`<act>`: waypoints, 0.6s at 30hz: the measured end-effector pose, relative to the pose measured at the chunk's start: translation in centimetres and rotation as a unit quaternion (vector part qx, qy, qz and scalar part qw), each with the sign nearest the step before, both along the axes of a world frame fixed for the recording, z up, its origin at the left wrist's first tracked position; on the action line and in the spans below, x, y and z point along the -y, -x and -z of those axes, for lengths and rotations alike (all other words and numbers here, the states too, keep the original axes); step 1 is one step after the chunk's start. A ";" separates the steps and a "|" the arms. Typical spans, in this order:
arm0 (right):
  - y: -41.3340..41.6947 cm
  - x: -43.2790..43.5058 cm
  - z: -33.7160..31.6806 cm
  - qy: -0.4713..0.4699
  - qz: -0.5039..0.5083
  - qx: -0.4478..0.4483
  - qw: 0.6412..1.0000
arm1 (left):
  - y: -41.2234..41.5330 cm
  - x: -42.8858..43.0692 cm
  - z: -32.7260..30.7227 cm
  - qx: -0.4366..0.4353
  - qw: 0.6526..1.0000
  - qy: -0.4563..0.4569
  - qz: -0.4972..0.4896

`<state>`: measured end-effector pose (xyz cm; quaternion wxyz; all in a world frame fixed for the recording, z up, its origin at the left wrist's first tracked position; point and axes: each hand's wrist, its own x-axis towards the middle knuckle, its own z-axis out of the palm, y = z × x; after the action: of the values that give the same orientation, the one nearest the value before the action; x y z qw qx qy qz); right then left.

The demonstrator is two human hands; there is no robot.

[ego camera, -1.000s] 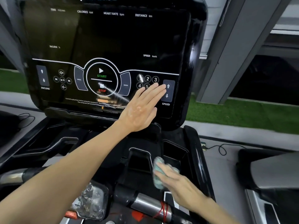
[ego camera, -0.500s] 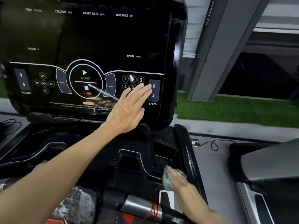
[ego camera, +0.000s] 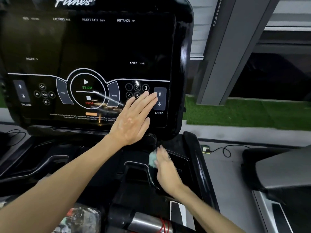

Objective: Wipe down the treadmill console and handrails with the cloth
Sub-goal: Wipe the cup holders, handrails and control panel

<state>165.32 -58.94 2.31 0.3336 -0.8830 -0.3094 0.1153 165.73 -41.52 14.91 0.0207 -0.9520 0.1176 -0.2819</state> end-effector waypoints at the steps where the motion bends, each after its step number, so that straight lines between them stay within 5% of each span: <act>1: -1.2 -0.7 -0.1 0.000 0.023 0.002 1.000 | 0.0 0.0 0.0 -0.001 1.000 -0.001 -0.001; 8: -2.3 -0.1 0.1 0.086 0.033 0.082 0.992 | 0.2 0.0 -0.1 -0.004 1.000 -0.006 -0.007; 12: 1.6 0.8 -1.4 0.020 -0.008 0.059 0.998 | 0.2 0.1 -0.1 0.000 1.000 -0.003 -0.004; 18: -4.1 -0.5 -2.1 0.039 0.072 0.108 0.991 | 0.1 0.0 -0.1 -0.004 1.000 0.003 -0.004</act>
<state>169.43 -58.47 4.40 0.2712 -0.9224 -0.2751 0.0068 165.66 -41.48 14.98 0.0187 -0.9536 0.1134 -0.2783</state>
